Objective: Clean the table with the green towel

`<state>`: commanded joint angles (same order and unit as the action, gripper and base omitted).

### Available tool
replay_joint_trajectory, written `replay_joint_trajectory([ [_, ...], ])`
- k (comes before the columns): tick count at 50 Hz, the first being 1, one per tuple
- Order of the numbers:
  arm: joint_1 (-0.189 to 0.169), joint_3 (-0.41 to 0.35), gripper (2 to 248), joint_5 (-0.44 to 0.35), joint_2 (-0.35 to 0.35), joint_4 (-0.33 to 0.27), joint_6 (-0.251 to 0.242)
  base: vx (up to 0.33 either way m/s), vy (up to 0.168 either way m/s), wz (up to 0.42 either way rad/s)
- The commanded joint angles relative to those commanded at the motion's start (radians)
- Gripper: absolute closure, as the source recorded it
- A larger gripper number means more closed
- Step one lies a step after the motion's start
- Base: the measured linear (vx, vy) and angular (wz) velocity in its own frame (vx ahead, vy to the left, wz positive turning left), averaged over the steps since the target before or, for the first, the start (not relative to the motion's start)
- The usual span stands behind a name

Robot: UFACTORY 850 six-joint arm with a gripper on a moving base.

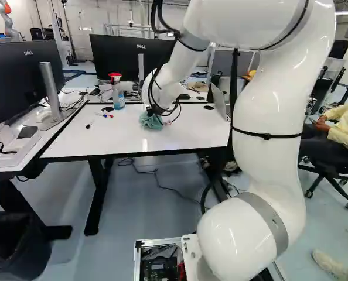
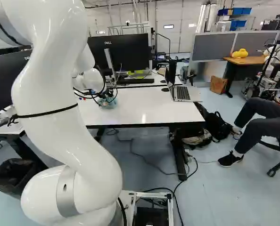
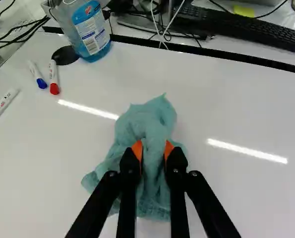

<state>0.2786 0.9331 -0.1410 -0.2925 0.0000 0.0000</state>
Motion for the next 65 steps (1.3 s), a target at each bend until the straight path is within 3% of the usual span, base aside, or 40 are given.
replay_joint_trajectory([
  [45, -0.131, -0.070, 185, 0.173, 0.164, 0.000, 0.000, 0.000, 0.000, 0.000],
  [55, -0.162, -0.062, 185, 0.173, 0.157, 0.000, 0.000, 0.000, 0.000, 0.000],
  [65, -0.164, -0.060, 185, 0.173, 0.155, 0.000, 0.000, 0.000, 0.000, 0.000],
])
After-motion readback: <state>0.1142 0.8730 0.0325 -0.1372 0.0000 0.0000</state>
